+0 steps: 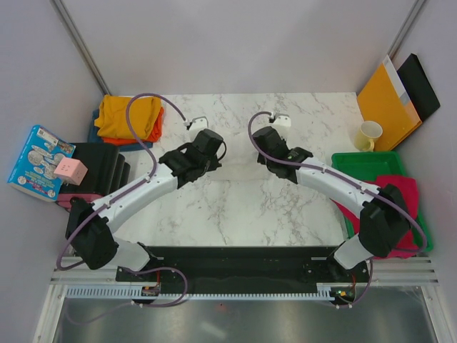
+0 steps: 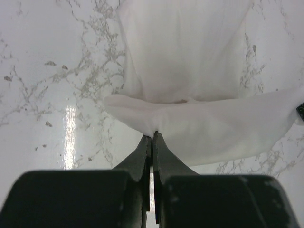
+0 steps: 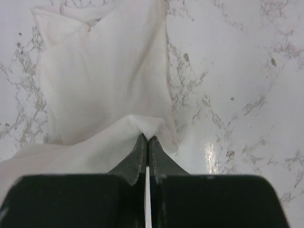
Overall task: Fold and stack the t-shirts
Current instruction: Fold the tshirt
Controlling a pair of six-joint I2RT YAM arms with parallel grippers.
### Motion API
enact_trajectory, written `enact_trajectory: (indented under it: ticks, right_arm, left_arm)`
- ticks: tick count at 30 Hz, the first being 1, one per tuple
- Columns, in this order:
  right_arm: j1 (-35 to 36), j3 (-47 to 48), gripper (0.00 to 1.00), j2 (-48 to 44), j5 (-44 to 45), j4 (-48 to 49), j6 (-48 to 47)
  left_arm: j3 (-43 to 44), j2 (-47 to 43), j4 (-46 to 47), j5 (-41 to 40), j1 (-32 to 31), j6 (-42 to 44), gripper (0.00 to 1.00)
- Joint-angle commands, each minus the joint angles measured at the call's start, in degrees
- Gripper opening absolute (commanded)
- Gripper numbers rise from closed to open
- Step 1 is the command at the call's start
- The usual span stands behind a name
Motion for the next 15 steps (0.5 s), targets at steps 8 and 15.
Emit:
enact_trajectory:
  ticks: [8, 15]
  right_arm:
    - [-7.3, 21.7, 0.00, 17.0, 2.3, 3.3, -8.0]
    - [-9.9, 31.7, 0.00, 29.3, 1.6, 4.3, -10.2]
  left_arm:
    - [17.2, 14.9, 6.2, -0.2, 8.0, 13.7, 0.02]
    - [28.7, 28.1, 6.8, 4.5, 13.4, 16.1, 0.02]
